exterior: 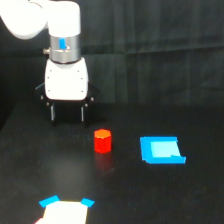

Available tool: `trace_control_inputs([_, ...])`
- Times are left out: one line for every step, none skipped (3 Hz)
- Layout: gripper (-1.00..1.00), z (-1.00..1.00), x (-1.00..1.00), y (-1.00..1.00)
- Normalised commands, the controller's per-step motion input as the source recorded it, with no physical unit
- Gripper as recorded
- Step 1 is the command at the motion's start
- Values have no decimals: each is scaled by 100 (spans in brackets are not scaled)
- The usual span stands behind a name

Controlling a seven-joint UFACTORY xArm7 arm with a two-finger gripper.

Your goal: Pick up the red object from the table

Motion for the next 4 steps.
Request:
trace_control_inputs([-80,-52,100,-79])
trace_control_inputs([13,-8,100,-83])
trace_control_inputs([-50,-15,37,-58])
trace_control_inputs([-74,-3,13,-7])
